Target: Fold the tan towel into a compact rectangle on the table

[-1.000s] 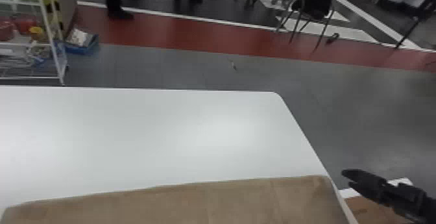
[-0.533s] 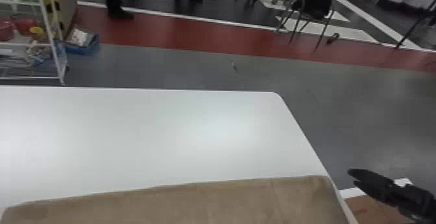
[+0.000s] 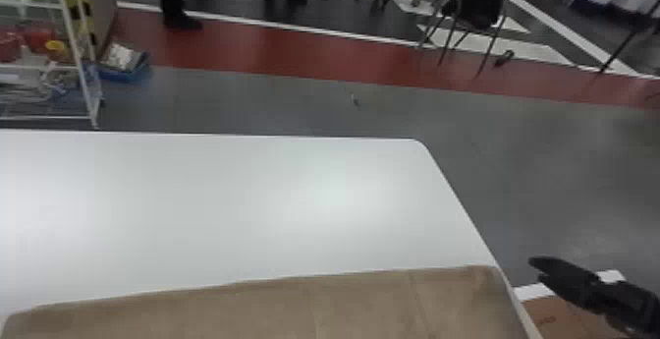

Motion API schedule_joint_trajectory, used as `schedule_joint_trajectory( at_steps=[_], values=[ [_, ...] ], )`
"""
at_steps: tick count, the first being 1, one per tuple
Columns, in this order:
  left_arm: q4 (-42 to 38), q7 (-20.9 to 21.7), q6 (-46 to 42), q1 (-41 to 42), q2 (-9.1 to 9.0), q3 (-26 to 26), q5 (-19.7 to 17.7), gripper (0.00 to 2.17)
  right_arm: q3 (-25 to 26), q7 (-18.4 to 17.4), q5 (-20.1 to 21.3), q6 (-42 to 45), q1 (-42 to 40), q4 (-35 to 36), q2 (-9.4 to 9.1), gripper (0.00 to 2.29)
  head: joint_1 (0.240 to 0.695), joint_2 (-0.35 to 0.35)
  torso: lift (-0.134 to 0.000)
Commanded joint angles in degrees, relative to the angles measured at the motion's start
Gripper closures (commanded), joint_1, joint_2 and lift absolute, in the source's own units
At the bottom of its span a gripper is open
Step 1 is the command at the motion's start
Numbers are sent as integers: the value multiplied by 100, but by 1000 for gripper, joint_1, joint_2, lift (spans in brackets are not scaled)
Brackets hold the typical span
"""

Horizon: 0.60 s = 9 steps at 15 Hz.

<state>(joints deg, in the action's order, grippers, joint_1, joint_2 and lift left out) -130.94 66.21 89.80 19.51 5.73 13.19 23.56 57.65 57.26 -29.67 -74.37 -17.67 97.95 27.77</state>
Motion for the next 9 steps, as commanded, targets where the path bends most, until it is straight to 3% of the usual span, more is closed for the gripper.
schedule_joint_trajectory(
  at_steps=[1,3,5,7,8,9],
  values=[
    [60,146,-2,-52,7,-97,-1,326,-8,-4,5,5,0,-13,0,178,695,-350,-123],
    [51,173,-2,-70,7,-290,60,329,-8,-13,22,5,9,-22,0,178,695,-350,-123],
    [86,366,-2,-131,7,-431,201,728,-17,-13,22,5,0,-40,-8,178,695,-350,-123],
    [218,524,-37,-211,34,-554,315,785,-17,-13,40,93,0,-66,-8,178,695,-350,-123],
    [280,647,-230,-219,25,-607,447,1234,-17,-13,31,93,0,-66,-8,178,695,-350,-123],
    [297,638,-283,-228,7,-598,482,1865,-8,-13,40,93,0,-66,-8,178,695,-350,-123]
  ],
)
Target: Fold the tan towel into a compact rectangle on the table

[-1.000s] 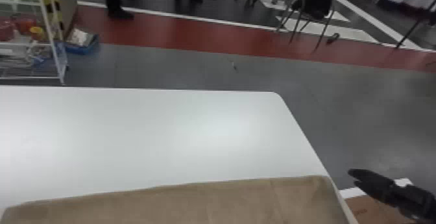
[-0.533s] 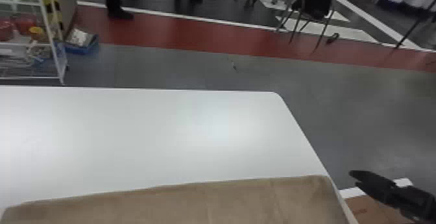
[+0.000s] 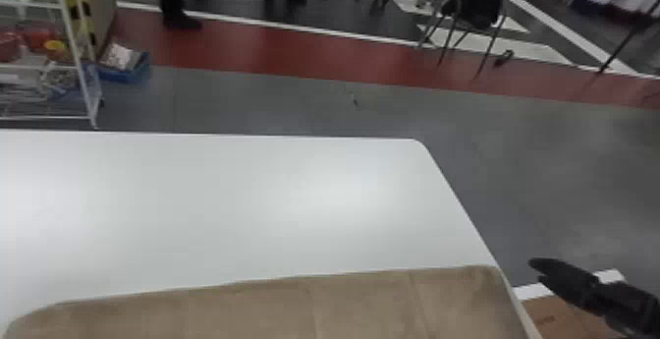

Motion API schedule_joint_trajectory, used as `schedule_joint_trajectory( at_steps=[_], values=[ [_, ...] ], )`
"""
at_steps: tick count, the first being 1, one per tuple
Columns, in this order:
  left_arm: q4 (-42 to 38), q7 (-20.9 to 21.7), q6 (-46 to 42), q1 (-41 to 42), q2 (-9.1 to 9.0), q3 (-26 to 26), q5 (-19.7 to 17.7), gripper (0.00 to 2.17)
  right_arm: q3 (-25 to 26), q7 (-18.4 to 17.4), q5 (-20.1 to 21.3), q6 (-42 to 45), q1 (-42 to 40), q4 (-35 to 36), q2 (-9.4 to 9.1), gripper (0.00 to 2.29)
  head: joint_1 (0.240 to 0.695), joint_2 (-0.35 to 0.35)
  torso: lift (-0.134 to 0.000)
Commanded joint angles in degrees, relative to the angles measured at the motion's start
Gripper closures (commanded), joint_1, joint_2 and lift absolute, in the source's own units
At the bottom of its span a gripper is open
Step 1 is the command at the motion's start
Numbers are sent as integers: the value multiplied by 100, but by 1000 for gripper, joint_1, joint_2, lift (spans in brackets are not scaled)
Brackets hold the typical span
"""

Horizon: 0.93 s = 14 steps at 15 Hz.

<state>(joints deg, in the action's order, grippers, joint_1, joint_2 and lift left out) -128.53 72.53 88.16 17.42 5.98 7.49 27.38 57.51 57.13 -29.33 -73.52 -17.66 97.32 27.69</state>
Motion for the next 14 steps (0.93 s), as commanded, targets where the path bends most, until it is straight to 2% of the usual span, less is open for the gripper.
schedule_joint_trajectory(
  at_steps=[1,3,8,10,12,14],
  values=[
    [21,6,-119,-19,-9,7,127,1973,-3,0,15,8,0,-11,-1,178,695,-350,-123],
    [-102,156,-154,-19,-9,262,118,1973,-21,0,24,26,0,-20,-1,178,695,-350,-123],
    [-261,622,-418,-169,52,1378,21,1976,-126,-9,67,131,0,-90,-1,178,695,-350,-123],
    [-269,789,-435,-292,61,1660,13,1976,-170,-18,67,131,0,-90,-18,178,695,-350,-123],
    [-674,832,-383,-151,0,1616,-84,1976,-232,-18,94,131,0,-81,-45,178,695,-350,-123],
    [-1333,806,-137,121,-97,1167,-102,1976,-293,-18,138,131,0,-46,-80,181,695,-350,-123]
  ],
)
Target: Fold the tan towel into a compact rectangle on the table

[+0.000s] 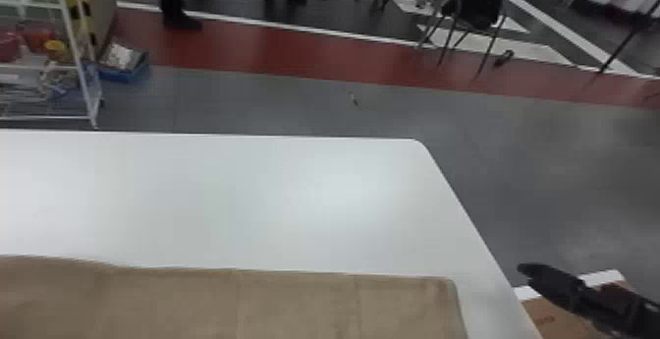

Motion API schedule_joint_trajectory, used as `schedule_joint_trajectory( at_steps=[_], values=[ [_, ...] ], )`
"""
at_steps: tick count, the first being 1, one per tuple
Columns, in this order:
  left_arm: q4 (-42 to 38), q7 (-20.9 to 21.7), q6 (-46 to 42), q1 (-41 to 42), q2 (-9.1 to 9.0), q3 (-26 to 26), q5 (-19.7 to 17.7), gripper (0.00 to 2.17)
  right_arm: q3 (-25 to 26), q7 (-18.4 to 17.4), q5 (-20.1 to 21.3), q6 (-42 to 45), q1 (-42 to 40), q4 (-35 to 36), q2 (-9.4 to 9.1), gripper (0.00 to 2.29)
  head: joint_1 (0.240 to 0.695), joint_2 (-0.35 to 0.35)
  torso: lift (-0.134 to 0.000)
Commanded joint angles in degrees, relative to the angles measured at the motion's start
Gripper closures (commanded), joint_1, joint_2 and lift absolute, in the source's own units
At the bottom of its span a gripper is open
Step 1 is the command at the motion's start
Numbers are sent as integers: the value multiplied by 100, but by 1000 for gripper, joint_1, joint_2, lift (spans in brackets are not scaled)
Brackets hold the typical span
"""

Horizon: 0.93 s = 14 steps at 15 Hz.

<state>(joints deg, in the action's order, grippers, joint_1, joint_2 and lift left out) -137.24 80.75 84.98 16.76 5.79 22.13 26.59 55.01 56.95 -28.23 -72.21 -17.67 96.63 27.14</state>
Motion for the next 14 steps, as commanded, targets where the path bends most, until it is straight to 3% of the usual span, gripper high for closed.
schedule_joint_trajectory(
  at_steps=[1,4,6,8,10,14],
  values=[
    [-716,-24,287,293,-157,-587,4,1976,-52,0,37,0,0,31,-51,181,695,-350,-123],
    [-910,-420,410,390,-298,-1887,180,1976,-61,0,37,0,-44,57,-112,181,695,-350,-123],
    [-734,-1000,410,205,-307,-2687,189,1976,-61,0,37,0,-88,66,-130,181,695,-350,-123],
    [-584,-1334,504,-15,-368,-3197,145,1976,-61,0,19,0,-158,66,-130,181,695,-350,-123],
    [-417,-1536,504,-138,-570,-3513,119,1976,-52,0,28,18,-167,66,-130,181,695,-350,-123],
    [-259,-2195,504,-278,-594,-4269,-13,1973,-87,0,28,35,-167,66,-130,181,695,-350,-123]
  ],
)
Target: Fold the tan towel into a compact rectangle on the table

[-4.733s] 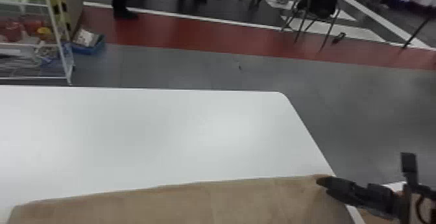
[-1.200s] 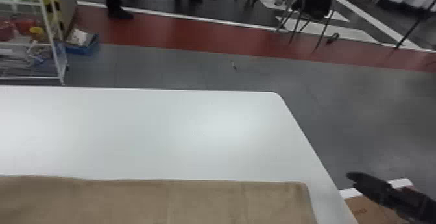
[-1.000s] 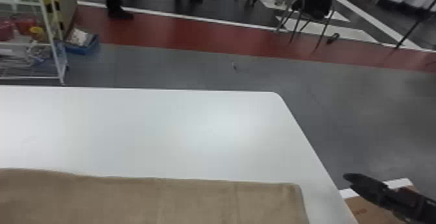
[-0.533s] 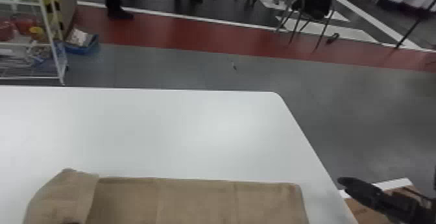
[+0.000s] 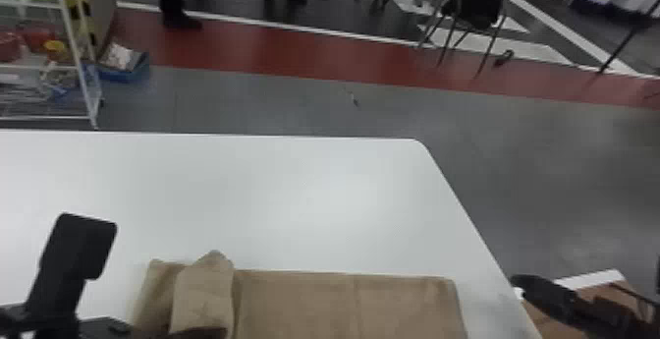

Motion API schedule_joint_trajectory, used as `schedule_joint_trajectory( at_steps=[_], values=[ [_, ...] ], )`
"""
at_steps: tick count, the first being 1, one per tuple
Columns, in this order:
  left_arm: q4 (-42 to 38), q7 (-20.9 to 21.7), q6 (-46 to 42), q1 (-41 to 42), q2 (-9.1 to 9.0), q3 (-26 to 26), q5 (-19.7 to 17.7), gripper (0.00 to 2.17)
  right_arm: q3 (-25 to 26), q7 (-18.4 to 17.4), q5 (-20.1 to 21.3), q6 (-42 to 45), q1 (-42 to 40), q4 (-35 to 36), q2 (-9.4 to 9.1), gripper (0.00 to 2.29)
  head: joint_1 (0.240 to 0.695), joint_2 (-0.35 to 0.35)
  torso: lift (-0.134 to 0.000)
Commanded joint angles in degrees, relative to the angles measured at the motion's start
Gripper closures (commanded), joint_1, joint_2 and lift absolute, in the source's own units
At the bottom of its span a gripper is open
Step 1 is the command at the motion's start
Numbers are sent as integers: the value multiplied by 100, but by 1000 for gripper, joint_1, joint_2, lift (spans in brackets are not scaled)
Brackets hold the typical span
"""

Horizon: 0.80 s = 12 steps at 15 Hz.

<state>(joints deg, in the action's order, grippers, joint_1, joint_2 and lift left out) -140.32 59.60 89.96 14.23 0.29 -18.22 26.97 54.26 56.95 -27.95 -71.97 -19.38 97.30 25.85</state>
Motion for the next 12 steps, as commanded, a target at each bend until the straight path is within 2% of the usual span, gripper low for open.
schedule_joint_trajectory(
  at_steps=[1,3,4,6,7,8,10,12],
  values=[
    [119,-282,7,-52,-43,-410,-78,1976,-21,0,9,29,-5,-10,-1,181,695,-350,-123],
    [470,-880,7,-201,-43,-815,-236,1973,-47,0,18,64,4,-10,-10,181,695,-350,-123],
    [681,-1205,7,-342,-43,-964,-430,1973,-65,0,18,64,-5,-1,-28,181,695,-350,-123],
    [936,-1759,7,-518,-43,-1096,-825,1973,-91,0,18,64,-5,-1,-45,181,695,-350,-123],
    [998,-1943,7,-562,-43,-1149,-860,1973,-109,0,18,64,-5,-10,-45,181,695,-350,-123],
    [998,-2066,7,-562,-43,-1166,-966,1730,-117,0,36,82,-13,-1,-45,181,695,-350,-123],
    [901,-2066,7,-509,-43,-1263,-948,-2,-100,0,36,64,-5,-1,-19,181,695,-350,-123],
    [655,-1908,7,-448,-43,-1316,-904,-2,-91,0,36,64,-5,34,-1,181,695,-350,-123]
  ],
)
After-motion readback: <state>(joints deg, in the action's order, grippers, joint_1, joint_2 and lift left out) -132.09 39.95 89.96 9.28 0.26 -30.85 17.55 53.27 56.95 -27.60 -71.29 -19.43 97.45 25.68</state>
